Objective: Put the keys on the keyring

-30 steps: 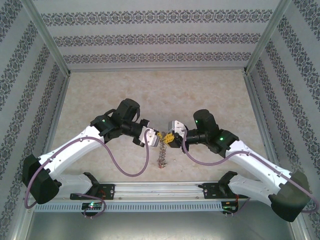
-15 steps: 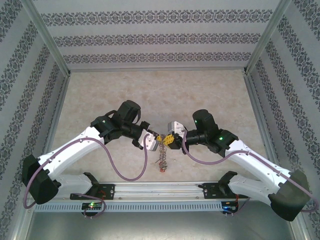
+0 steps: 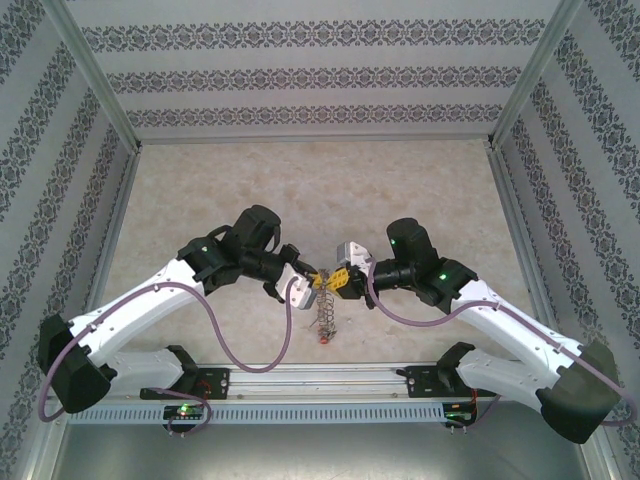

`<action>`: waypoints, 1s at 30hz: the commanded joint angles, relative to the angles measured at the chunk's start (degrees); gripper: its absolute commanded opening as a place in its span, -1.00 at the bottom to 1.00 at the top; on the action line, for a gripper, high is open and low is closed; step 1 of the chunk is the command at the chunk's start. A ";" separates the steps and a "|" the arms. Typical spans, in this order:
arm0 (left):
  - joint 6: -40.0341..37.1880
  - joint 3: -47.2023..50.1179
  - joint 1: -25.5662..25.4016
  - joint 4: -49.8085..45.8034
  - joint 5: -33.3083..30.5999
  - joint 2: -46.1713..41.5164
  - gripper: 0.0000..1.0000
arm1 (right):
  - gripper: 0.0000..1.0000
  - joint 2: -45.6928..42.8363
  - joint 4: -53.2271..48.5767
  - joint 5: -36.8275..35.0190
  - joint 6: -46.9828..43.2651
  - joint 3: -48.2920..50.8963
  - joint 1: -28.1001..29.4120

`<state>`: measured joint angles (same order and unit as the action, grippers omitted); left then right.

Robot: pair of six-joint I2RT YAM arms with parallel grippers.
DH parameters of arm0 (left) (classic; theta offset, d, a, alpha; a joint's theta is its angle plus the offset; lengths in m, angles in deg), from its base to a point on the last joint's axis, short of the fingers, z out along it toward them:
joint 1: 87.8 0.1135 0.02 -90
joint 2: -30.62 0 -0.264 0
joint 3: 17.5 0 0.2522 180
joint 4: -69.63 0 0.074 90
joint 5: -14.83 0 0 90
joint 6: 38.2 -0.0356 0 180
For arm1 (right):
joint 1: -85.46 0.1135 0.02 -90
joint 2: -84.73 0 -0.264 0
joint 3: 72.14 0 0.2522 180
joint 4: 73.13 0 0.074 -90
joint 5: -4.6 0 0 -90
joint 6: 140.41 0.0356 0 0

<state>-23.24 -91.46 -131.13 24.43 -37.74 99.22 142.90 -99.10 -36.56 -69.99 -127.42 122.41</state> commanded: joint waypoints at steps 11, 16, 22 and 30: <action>-2.23 2.41 -3.16 1.25 -2.43 -3.13 -1.00 | -1.00 -0.86 5.14 1.37 1.34 -1.62 -1.42; 1.85 6.34 -3.16 7.86 -4.32 -3.64 -1.00 | -1.00 -3.13 8.25 -1.14 2.42 -0.07 -1.93; 6.36 9.74 -3.16 14.78 -6.95 -4.25 -1.00 | -1.00 -4.38 8.54 -3.81 2.33 0.54 -2.16; 18.17 10.95 -3.16 21.28 -4.03 -2.87 -0.91 | -1.00 -6.92 13.75 -8.66 3.14 3.18 -2.19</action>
<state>-11.70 -81.60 -133.18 42.46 -44.82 95.63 137.78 -93.57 -42.70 -67.95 -124.68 120.82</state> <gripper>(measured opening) 0.060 0.039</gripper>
